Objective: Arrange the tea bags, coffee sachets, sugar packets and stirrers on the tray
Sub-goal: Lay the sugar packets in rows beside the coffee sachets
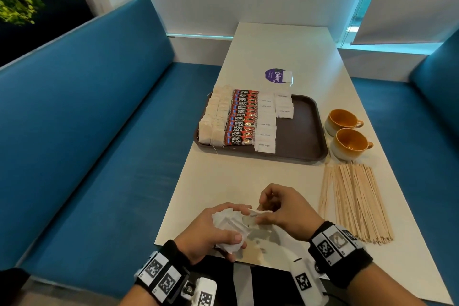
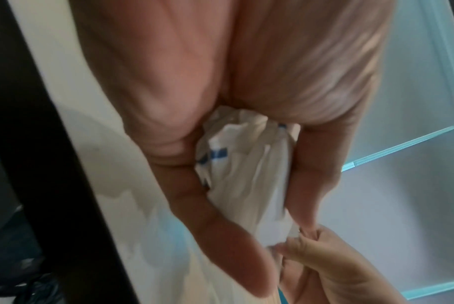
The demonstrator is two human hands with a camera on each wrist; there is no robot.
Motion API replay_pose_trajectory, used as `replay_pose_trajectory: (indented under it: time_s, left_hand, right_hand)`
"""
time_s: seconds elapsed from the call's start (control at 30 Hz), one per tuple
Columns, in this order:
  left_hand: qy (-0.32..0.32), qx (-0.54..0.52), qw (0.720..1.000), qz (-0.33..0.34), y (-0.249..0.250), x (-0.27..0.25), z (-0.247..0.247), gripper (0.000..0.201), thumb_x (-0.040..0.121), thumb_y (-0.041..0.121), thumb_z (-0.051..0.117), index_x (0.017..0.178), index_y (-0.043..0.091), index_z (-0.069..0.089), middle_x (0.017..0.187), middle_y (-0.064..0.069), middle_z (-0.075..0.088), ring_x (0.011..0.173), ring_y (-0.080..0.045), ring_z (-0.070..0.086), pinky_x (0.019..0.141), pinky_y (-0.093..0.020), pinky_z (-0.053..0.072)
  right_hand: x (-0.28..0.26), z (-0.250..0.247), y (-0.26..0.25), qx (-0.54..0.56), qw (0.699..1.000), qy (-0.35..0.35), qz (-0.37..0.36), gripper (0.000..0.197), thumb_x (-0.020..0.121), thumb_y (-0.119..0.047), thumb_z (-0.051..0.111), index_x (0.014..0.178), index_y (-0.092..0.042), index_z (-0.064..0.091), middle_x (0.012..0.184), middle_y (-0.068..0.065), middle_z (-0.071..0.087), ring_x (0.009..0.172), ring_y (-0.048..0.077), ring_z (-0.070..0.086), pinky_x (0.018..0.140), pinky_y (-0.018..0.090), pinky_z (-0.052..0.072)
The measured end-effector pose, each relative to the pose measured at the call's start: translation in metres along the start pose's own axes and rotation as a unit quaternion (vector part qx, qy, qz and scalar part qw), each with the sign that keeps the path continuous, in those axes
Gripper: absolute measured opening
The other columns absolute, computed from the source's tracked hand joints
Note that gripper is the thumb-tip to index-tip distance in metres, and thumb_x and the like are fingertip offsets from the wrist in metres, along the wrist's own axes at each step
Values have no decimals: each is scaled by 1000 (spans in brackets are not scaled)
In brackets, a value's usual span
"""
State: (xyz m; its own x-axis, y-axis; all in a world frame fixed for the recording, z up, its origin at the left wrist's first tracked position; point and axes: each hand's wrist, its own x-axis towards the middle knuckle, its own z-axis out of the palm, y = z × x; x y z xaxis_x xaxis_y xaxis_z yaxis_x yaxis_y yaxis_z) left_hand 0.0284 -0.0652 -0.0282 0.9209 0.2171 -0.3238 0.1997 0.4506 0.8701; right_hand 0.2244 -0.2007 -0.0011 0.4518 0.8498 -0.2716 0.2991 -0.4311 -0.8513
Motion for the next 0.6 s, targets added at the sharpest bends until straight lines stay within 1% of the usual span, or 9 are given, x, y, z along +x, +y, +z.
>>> replay_pose_trajectory:
  time_s: [0.07,0.13,0.23,0.3,0.37,0.43,0.47,0.53,0.6]
  left_hand:
    - [-4,4,1000,9,2,5,4,59,81,1,79,135,14,61,115,-26,66,93,-43,67,59,-37,62]
    - [11,-6,1000,21,4,11,7,59,78,1,79,133,15,63,114,-25,68,91,-40,68,58,-36,61]
    - [23,-24,999,31,8,22,13,62,76,1,79,134,18,64,121,-25,68,91,-41,69,57,-37,61]
    - [17,-33,999,32,10,29,17,66,76,1,79,136,21,62,124,-26,67,93,-44,69,59,-37,61]
    - [13,-55,998,32,12,36,20,70,76,-3,77,140,20,59,125,-28,66,93,-45,68,56,-36,61]
    - [9,-84,996,32,15,42,20,72,77,-6,75,143,19,56,124,-30,65,92,-45,67,54,-36,61]
    - [6,-98,995,32,17,45,20,73,78,-6,74,144,18,55,122,-30,65,92,-44,67,54,-37,61]
    - [4,-116,993,33,19,51,18,74,78,-6,73,145,17,53,117,-28,65,91,-44,67,55,-37,61]
    - [11,-119,992,36,22,58,15,72,78,-4,73,144,17,54,119,-27,65,93,-44,66,55,-36,60]
  right_hand:
    - [0,-4,-2,43,999,9,1,29,70,-12,93,87,-10,70,81,10,76,68,13,69,70,27,58]
    - [1,-8,-2,98,995,23,8,19,79,-12,86,89,-6,72,79,16,75,65,16,67,65,28,55]
    - [7,-16,0,116,991,68,11,2,93,-11,72,93,-12,74,76,21,73,66,18,63,64,36,55]
    - [10,-19,2,102,989,110,5,9,98,-12,65,96,-19,72,78,19,71,69,23,67,64,39,58]
    - [10,-24,1,132,981,145,-3,9,98,-11,64,100,-19,65,87,15,70,77,29,70,62,40,62]
    - [8,-29,-1,161,977,140,-27,12,93,-5,69,99,-14,62,94,15,67,79,35,70,63,40,62]
    - [9,-32,-1,148,980,131,-39,13,91,-1,71,96,-11,65,93,13,68,78,35,70,64,37,62]
    - [12,-39,1,98,988,111,-44,11,88,3,72,87,-8,72,84,7,73,74,27,71,66,27,60]
    - [20,-46,4,78,991,110,-24,15,86,6,73,85,-9,77,81,2,75,72,20,72,66,21,58]
